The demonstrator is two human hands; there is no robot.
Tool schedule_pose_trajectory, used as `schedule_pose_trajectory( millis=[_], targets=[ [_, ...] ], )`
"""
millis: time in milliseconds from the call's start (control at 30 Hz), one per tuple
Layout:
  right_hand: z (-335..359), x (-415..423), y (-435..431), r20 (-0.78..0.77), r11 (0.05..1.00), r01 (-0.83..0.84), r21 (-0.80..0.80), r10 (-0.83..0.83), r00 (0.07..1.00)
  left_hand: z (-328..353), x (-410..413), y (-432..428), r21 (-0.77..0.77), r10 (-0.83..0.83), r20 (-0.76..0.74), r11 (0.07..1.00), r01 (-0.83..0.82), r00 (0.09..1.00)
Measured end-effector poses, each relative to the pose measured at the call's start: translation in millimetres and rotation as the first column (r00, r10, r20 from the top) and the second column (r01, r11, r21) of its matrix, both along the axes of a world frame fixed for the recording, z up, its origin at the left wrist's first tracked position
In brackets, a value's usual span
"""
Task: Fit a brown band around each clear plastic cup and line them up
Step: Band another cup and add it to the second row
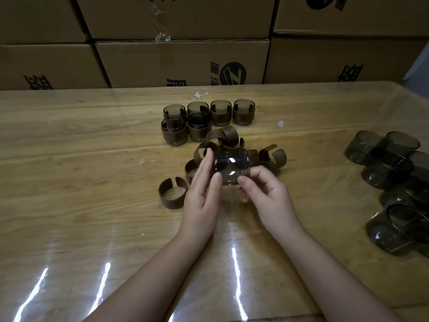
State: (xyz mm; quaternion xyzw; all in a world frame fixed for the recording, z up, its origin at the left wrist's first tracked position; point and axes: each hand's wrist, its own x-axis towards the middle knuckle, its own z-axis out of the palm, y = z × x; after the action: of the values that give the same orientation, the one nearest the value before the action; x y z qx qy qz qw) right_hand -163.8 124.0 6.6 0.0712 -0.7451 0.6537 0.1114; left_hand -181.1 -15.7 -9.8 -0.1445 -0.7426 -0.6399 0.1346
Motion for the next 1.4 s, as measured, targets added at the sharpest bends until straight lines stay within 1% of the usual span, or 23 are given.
schedule_pose_trajectory(
  millis=[100,233,300,367,433,533,600,667,800,900,1000,1100,1233,1267,1333,1400],
  targets=[
    [-0.3,1.1,-3.9,0.001,0.999,0.031,0.009,-0.031,1.000,-0.4,1.8,1.0,-0.084,-0.008,-0.073,0.996,0.002,0.997],
    [-0.7,0.9,-4.3,0.057,0.993,0.098,-0.073,-0.093,0.994,-0.4,4.3,3.0,-0.167,-0.058,-0.184,0.986,0.027,0.981],
    [-1.0,-1.1,-2.1,0.124,0.979,0.137,-0.154,-0.118,0.985,1.7,6.1,3.8,-0.200,-0.096,-0.215,0.978,0.053,0.972],
    [0.6,-3.0,0.9,0.182,0.934,0.159,-0.320,-0.104,0.978,3.3,8.4,5.1,-0.255,-0.152,-0.256,0.963,0.085,0.955],
    [3.0,-4.3,4.4,0.172,0.886,0.155,-0.437,-0.087,0.981,3.4,11.2,7.2,-0.309,-0.206,-0.303,0.945,0.109,0.931],
    [5.0,-4.3,5.1,0.122,0.869,0.103,-0.484,-0.050,0.991,4.2,11.9,8.9,-0.305,-0.203,-0.327,0.947,0.100,0.923],
    [4.0,-4.2,3.9,0.099,0.867,0.066,-0.494,-0.019,0.995,3.9,10.6,7.1,-0.295,-0.168,-0.323,0.953,0.069,0.931],
    [3.2,-3.2,3.2,0.087,0.888,0.036,-0.459,0.004,0.996,2.6,7.9,4.5,-0.291,-0.140,-0.299,0.956,0.049,0.944],
    [3.5,0.4,1.5,0.078,0.969,-0.024,-0.245,0.044,0.996,0.3,2.2,1.0,-0.237,-0.084,-0.175,0.971,0.041,0.981],
    [3.1,2.5,-2.2,0.090,0.993,-0.076,-0.088,0.084,0.992,0.1,0.1,0.6,-0.155,-0.042,-0.098,0.988,0.026,0.994],
    [-3.0,1.7,-7.3,0.121,0.999,-0.051,-0.002,0.050,0.991,1.7,2.1,1.5,-0.159,-0.053,-0.114,0.987,0.034,0.992],
    [-6.4,0.3,-9.5,0.137,0.999,0.038,-0.027,-0.034,0.990,4.5,6.9,3.9,-0.199,-0.121,-0.163,0.976,0.087,0.979],
    [-2.2,-1.8,-1.0,0.180,0.971,0.144,-0.188,-0.110,0.977,4.7,14.4,10.7,-0.253,-0.216,-0.219,0.954,0.158,0.952],
    [-0.4,-2.1,0.7,0.184,0.956,0.157,-0.249,-0.113,0.976,3.9,15.0,11.3,-0.245,-0.223,-0.206,0.955,0.170,0.953],
    [3.5,-2.3,2.4,0.157,0.924,0.165,-0.345,-0.117,0.981,3.0,14.3,10.0,-0.200,-0.218,-0.135,0.961,0.189,0.967],
    [7.0,-1.7,1.7,0.122,0.925,0.148,-0.350,-0.112,0.986,2.2,11.6,7.6,-0.144,-0.197,-0.076,0.972,0.185,0.977]
  ],
)
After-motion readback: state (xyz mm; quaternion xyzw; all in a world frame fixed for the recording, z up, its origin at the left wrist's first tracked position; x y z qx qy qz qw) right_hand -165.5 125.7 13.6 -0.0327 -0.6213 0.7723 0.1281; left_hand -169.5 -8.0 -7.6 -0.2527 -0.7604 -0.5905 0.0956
